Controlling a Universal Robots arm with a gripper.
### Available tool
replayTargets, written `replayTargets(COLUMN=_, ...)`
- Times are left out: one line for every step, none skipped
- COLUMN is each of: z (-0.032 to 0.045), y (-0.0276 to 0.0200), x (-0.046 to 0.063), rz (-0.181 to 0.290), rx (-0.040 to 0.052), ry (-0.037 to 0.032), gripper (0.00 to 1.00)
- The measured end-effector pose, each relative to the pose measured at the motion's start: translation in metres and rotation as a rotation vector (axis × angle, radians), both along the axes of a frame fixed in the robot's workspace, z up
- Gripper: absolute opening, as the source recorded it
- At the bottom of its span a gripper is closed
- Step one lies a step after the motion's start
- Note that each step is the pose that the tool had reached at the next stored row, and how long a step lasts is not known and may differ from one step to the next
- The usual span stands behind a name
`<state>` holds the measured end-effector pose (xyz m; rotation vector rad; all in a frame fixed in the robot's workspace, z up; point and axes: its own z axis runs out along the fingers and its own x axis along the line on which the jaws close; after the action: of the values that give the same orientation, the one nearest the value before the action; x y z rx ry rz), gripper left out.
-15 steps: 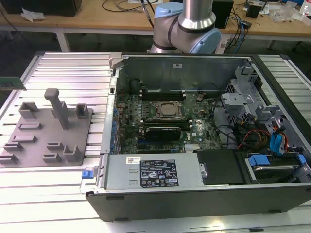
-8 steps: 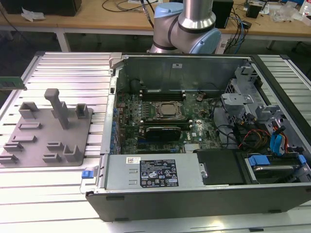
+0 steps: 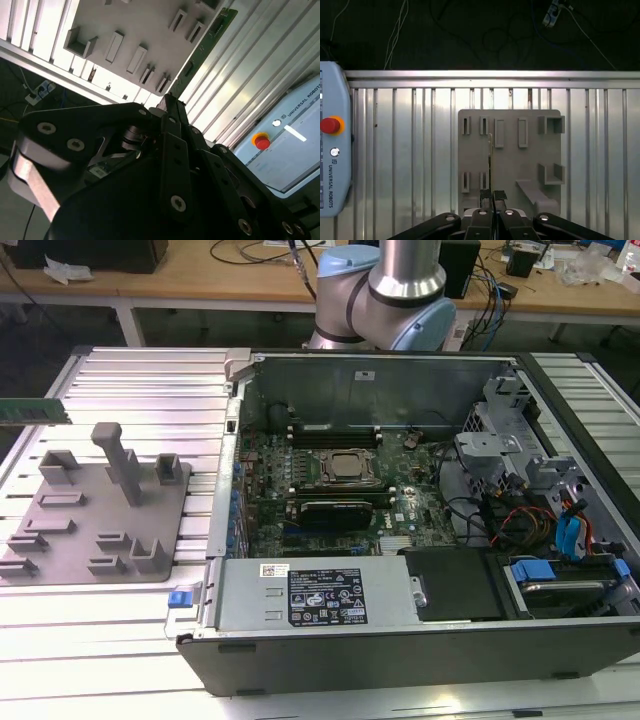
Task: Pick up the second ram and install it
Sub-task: 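Pick up the second ram and move it above second insertion slot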
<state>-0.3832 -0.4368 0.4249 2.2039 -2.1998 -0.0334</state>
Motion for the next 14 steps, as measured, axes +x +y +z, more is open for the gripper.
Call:
replayTargets(z=0.0000, y=0.0000, x=0.003, rz=0.000, rx=0.0000, ry=0.0000, gripper=0.09)
replayTargets(z=0.0000, y=0.0000, x=0.007, rz=0.000, rx=0.0000, ry=0.0001, gripper=0.09)
replayTargets(z=0.0000, y=0.0000, x=0.008, rz=0.000, rx=0.0000, ry=0.0001, gripper=0.09)
replayTargets(z=0.0000, y=0.0000, x=0.010, rz=0.000, rx=0.0001, ry=0.0001, gripper=0.09)
replayTargets(z=0.0000, y=0.0000, x=0.012, rz=0.000, rx=0.0000, ry=0.0002, gripper=0.09)
replayTargets(z=0.0000, y=0.0000, x=0.015, rz=0.000, rx=0.0000, ry=0.0002, gripper=0.09)
replayTargets(z=0.0000, y=0.0000, x=0.019, rz=0.000, rx=0.0000, ry=0.0003, gripper=0.09)
replayTargets(z=-0.0001, y=0.0000, x=0.023, rz=0.000, rx=0.0000, ry=0.0003, gripper=0.09)
replayTargets(z=-0.0001, y=0.0000, x=0.024, rz=0.000, rx=0.0000, ry=0.0002, gripper=0.09)
replayTargets(z=-0.0001, y=0.0000, x=0.025, rz=0.000, rx=0.0000, ry=0.0003, gripper=0.09)
replayTargets(z=-0.0001, y=0.0000, x=0.029, rz=0.000, rx=0.0000, ry=0.0003, gripper=0.09)
replayTargets(z=-0.0001, y=0.0000, x=0.031, rz=0.000, rx=0.0000, ry=0.0003, gripper=0.09)
replayTargets(z=-0.0001, y=0.0000, x=0.034, rz=0.000, rx=0.0000, ry=0.0003, gripper=0.09)
replayTargets(z=0.0000, y=0.0000, x=0.035, rz=0.000, rx=0.0000, ry=0.0003, gripper=0.09)
